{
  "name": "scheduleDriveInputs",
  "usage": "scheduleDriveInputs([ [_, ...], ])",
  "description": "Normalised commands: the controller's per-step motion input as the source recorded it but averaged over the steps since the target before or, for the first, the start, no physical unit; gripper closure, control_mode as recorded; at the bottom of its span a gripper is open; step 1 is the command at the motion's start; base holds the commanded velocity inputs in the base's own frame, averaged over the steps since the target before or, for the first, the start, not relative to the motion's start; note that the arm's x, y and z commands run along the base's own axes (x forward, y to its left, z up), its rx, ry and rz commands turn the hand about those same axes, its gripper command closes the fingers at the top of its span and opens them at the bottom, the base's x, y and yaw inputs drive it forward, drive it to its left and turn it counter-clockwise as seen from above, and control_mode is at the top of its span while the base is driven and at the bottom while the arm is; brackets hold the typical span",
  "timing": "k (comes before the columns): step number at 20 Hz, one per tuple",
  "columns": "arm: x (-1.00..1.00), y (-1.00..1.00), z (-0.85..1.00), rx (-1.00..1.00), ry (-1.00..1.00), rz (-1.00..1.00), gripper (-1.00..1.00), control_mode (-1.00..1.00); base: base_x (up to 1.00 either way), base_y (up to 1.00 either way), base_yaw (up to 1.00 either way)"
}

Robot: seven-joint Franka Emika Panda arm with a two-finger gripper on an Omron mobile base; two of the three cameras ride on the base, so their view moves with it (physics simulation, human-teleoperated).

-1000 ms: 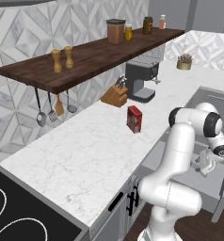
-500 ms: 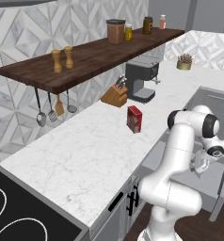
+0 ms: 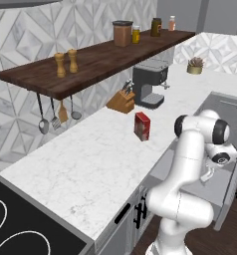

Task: Pick the measuring cup from the drawer and place it on the counter.

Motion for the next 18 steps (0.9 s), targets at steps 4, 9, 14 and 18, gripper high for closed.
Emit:
scheduleDriveInputs([
  [4, -0.78, 0.53, -0.56, -0.04, -0.03, 0.00, 1.00, -1.00, 0.00, 0.00, 0.00],
  [9, -0.87, 0.05, 0.59, 0.00, -0.14, 0.00, 1.00, -1.00, 0.00, 0.00, 0.00],
  [14, -0.42, 0.00, 1.00, 0.01, -0.01, 0.00, 1.00, -1.00, 0.00, 0.00, 0.00],
  [18, -0.27, 0.00, 1.00, 0.01, 0.02, 0.00, 1.00, -1.00, 0.00, 0.00, 0.00],
])
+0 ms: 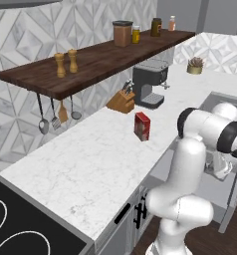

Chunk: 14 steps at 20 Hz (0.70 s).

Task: Pick the measuring cup from the drawer and place it on the counter.

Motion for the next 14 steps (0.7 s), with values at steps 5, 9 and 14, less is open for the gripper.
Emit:
scheduleDriveInputs([
  [5, -0.35, -0.04, 1.00, 0.04, 0.08, 0.01, 1.00, -1.00, 0.00, 0.00, 0.00],
  [9, -0.11, 0.28, 1.00, 0.07, 0.10, 0.04, 1.00, -1.00, 0.00, 0.00, 0.00],
  [14, 0.08, 1.00, 0.89, 0.18, 0.10, 0.13, 1.00, -1.00, 0.00, 0.00, 0.00],
])
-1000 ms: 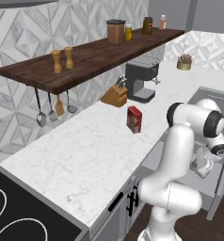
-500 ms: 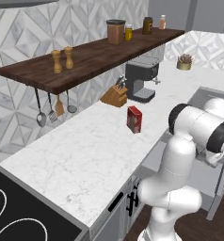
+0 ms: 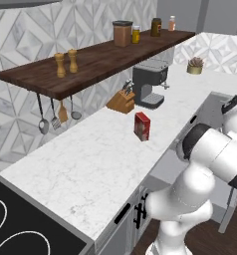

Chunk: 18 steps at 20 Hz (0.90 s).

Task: Pick the measuring cup from the drawer and place it on the counter.

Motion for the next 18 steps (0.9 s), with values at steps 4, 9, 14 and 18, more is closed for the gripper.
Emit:
scheduleDriveInputs([
  [4, 0.58, 1.00, 0.37, 0.23, 0.05, 0.15, 1.00, -1.00, 0.00, 0.00, 0.00],
  [9, 0.94, 1.00, 0.21, 0.20, 0.06, 0.12, 1.00, -1.00, 0.00, 0.00, 0.00],
  [14, 1.00, 0.99, -0.19, 0.09, 0.04, 0.08, 1.00, -1.00, 0.00, 0.00, 0.00],
  [18, 0.70, 0.65, -0.69, -0.11, 0.09, 0.05, 1.00, -1.00, 0.00, 0.00, 0.00],
])
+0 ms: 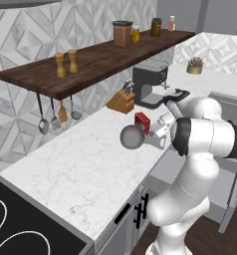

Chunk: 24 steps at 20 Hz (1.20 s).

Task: Pick the measuring cup from the drawer and place it on the counter.

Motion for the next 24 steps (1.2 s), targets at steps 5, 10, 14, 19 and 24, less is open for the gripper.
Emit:
scheduleDriveInputs([
  [5, 0.63, 0.51, -0.75, -0.16, 0.01, 0.00, 1.00, -1.00, 0.00, 0.00, 0.00],
  [10, 0.46, 0.30, -0.78, -0.11, 0.01, 0.00, 1.00, -1.00, 0.00, 0.00, 0.00],
  [14, 0.13, 0.01, -0.74, -0.07, 0.00, 0.00, 1.00, -1.00, 0.00, 0.00, 0.00],
  [19, -0.20, 0.02, 0.08, -0.01, -0.08, 0.00, -1.00, -1.00, 0.00, 0.00, 0.00],
  [24, -0.49, -0.01, 0.50, 0.01, -0.14, -0.01, -1.00, -1.00, 0.00, 0.00, 0.00],
])
